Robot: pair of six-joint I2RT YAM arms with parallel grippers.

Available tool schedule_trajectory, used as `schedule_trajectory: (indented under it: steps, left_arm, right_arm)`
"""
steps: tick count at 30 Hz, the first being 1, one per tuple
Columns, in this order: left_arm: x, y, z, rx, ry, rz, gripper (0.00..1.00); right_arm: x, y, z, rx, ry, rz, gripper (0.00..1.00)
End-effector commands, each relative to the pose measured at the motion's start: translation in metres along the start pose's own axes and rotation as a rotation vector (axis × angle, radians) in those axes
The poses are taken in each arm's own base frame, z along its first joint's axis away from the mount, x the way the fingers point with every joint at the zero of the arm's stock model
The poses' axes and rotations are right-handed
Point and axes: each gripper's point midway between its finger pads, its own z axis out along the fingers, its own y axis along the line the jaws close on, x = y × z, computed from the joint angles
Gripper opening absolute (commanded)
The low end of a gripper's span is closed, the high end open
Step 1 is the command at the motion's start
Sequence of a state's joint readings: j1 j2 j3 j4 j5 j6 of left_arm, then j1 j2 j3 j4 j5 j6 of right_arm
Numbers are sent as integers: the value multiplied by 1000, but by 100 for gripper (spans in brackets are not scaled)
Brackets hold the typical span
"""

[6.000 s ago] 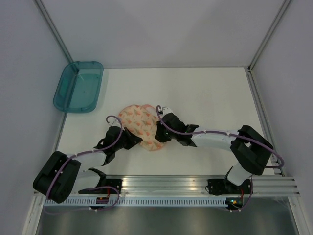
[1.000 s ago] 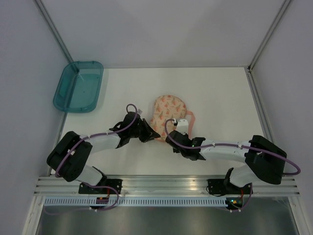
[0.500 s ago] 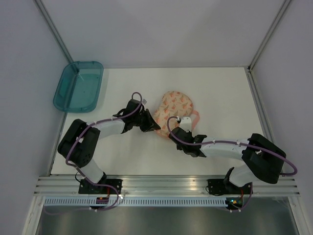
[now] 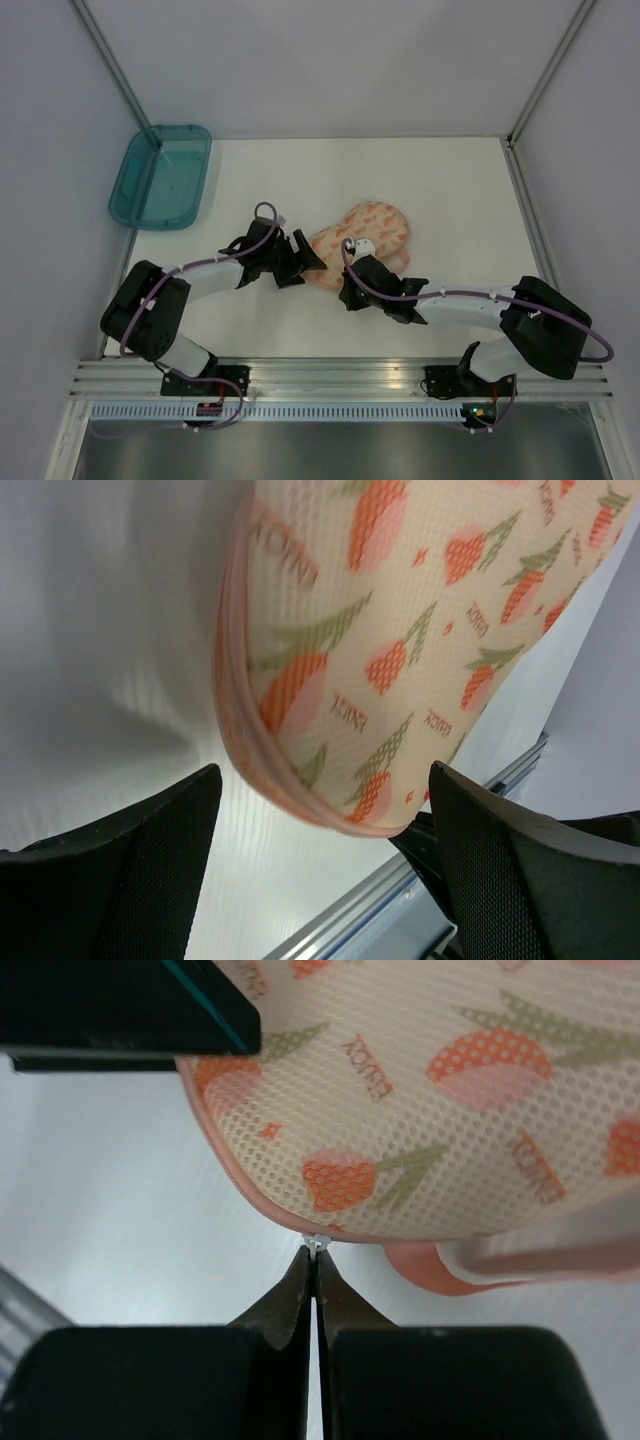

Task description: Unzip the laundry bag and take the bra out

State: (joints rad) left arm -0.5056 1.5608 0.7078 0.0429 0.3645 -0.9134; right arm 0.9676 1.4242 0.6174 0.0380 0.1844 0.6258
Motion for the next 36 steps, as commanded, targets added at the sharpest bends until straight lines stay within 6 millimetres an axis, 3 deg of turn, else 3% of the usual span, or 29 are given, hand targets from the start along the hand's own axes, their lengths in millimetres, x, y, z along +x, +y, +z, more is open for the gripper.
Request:
schedule_trajectory:
  steps: [1,5,11,15,16,17,18,22,24,28,36]
  left_arm:
    - [10,1,-15,18,-33,-107,88]
    - [19,-5,-32,86,-69,-157,88]
    - [17,-8,-31,98,-91,-184,86]
    - [19,-15,-24,142,-68,-189,70]
    - [21,-16,-21,151,-58,-187,55]
    - [21,-15,-20,148,-55,-188,48]
    - [22,-14,-19,147,-53,-189,32]
    - [23,-9,-19,134,-56,-187,10]
    - [22,-10,-19,127,-60,-174,6]
    - [14,-9,-21,92,-88,-154,3]
    - [-8,-2,-22,31,-135,-120,2]
  right_arm:
    - [-15,55,-3,-278,-34,-5,1]
    - [-15,77,-1,-378,-12,3,0]
    - [-13,105,2,-493,11,8,1]
    - [-7,119,2,-525,26,-9,0]
    - [-6,121,2,-527,29,-12,1]
    - [-6,122,2,-528,30,-13,0]
    - [-6,121,1,-527,30,-16,0]
    - [-3,109,2,-454,43,-27,0]
    - [-5,93,7,-355,33,-40,0]
    - [12,51,9,-126,94,-55,0]
    - [36,10,-9,15,130,-48,0]
